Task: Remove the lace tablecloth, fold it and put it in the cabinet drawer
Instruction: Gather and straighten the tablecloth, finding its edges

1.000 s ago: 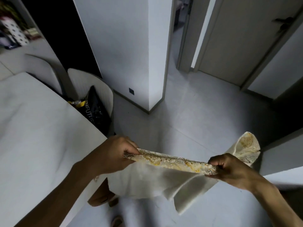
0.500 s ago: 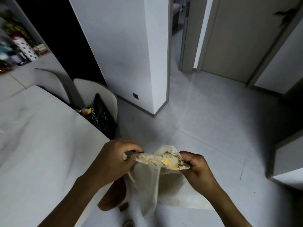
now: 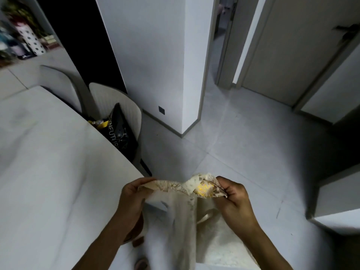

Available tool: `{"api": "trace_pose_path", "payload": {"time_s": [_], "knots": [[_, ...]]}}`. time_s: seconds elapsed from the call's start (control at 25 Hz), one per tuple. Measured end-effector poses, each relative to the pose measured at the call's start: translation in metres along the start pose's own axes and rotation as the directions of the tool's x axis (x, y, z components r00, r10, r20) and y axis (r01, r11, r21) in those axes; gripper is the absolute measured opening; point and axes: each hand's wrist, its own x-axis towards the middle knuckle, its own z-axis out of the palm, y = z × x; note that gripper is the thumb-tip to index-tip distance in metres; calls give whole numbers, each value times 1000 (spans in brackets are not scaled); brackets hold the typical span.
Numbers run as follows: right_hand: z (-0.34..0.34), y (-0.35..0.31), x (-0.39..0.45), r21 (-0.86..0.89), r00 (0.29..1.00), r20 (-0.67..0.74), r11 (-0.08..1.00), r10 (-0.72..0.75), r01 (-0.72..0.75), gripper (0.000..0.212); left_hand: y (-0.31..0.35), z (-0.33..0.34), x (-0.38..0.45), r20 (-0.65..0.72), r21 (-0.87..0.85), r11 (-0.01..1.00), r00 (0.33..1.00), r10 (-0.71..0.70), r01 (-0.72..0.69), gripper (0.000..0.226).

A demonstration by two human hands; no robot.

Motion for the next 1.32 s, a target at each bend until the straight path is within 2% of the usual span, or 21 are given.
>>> {"api": "trace_pose_path", "payload": {"time_s": [0.08, 0.16, 0.2, 0.28, 0.4, 0.48, 0.64, 0.72, 0.8, 0.88, 1.04, 1.12, 1.2, 1.24, 1.32], "knots": [[1, 7, 2, -85, 992, -101, 993, 76, -84, 17, 2, -5, 1, -42, -204, 979, 998, -36, 27, 39], [1, 11, 4, -178, 981, -160, 974, 113, -141, 28, 12, -8, -2, 117, -275, 959, 988, 103, -68, 22], [0, 10, 5, -204, 978, -163, 966, 128, -161, 32, 20, -9, -6, 234, -299, 949, 956, 176, -102, 13], [1, 11, 4, -232, 979, -152, 957, 139, -172, 41, 30, -10, -12, 442, -217, 972, 879, 180, -90, 13], [7, 18, 1, -306, 987, -112, 941, 112, -142, 43, 32, 1, -19, 630, 66, 994, 776, 22, -82, 18], [12, 20, 1, -288, 989, -69, 947, 130, -144, 39, 33, 16, -24, 629, 97, 980, 774, 73, -172, 19], [11, 17, -3, -167, 990, 51, 978, 132, -122, 31, 30, 40, -26, 496, 150, 850, 782, 377, -505, 19], [8, 16, -6, -128, 985, 111, 985, 134, -120, 28, 32, 42, -23, 449, 203, 827, 800, 397, -524, 17], [5, 13, -9, -79, 977, 163, 988, 141, -129, 29, 33, 42, -20, 465, 206, 819, 790, 399, -535, 16], [1, 11, -11, -42, 976, 171, 991, 134, -129, 34, 33, 42, -17, 481, 104, 852, 776, 408, -513, 15], [-5, 13, -14, -13, 975, 174, 991, 136, -136, 50, 32, 38, -12, 470, -70, 921, 802, 369, -383, 22], [-7, 14, -15, 10, 966, 215, 989, 142, -147, 57, 34, 35, -8, 533, -90, 943, 784, 317, -320, 14], [-9, 14, -15, 24, 948, 285, 987, 146, -159, 52, 36, 30, -2, 615, -89, 978, 762, 204, -190, 9], [-10, 14, -15, 26, 935, 322, 986, 148, -165, 45, 36, 29, 2, 640, -61, 991, 757, 132, -121, 15], [-10, 13, -13, -2, 910, 379, 983, 168, -181, 40, 37, 27, 8, 628, 35, 998, 778, 22, -56, 41]]}}
